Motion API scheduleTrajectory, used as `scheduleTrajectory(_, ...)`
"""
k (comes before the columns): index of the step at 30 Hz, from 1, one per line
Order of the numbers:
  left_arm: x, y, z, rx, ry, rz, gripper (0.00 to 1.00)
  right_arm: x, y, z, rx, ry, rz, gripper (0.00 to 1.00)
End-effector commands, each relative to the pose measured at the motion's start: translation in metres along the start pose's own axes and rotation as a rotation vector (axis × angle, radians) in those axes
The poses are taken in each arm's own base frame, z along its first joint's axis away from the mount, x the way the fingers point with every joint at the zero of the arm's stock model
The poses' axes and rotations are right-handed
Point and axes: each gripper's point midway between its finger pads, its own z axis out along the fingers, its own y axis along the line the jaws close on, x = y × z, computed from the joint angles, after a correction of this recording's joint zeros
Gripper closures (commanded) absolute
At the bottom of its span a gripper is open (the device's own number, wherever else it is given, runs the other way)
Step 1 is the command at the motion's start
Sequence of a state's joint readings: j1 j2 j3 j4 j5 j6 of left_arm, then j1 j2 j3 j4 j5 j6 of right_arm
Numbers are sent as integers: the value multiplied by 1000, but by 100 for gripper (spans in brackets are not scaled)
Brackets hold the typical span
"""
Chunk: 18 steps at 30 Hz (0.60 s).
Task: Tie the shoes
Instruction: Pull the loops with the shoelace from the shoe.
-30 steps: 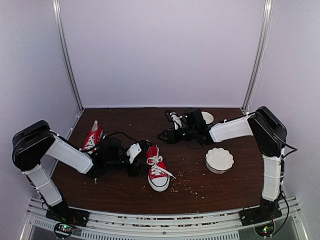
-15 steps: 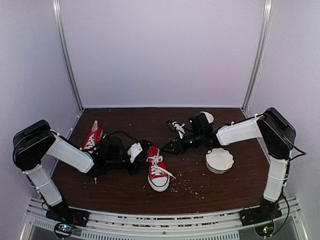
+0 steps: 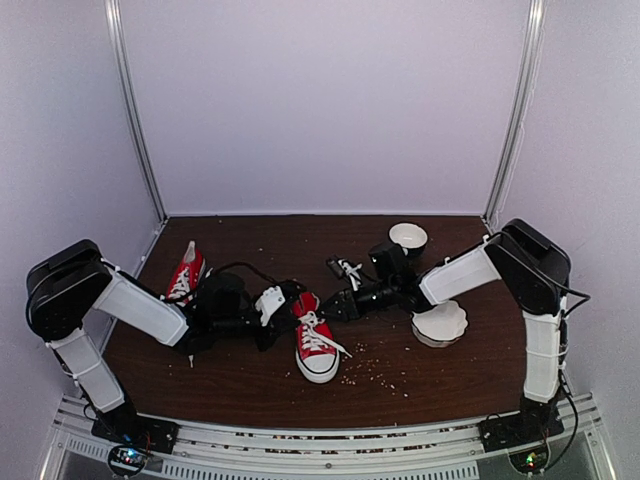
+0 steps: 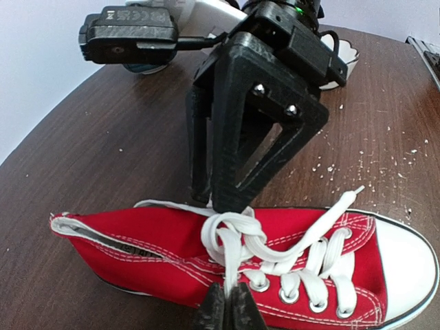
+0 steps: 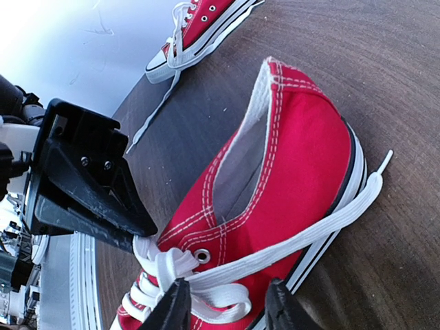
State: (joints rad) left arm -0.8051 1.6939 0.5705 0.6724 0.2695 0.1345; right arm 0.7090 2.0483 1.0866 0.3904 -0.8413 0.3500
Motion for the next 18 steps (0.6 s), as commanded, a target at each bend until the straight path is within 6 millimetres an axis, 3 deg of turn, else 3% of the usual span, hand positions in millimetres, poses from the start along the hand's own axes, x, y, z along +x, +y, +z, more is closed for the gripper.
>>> scheduleTrajectory(1, -10, -2, 1, 11, -37, 11, 98, 4, 4, 0, -39, -8, 24, 66)
scheduleTrajectory(6, -9, -1, -1, 5, -36, 7, 100, 6, 11, -5, -65, -20, 45, 69)
scheduleTrajectory(12, -5, 2, -4, -23, -25, -10, 100, 4, 13, -7, -68, -32, 45, 100)
scheduleTrajectory(18, 8, 16, -11, -118, 29, -61, 100, 17, 10, -15, -29, -6, 45, 100)
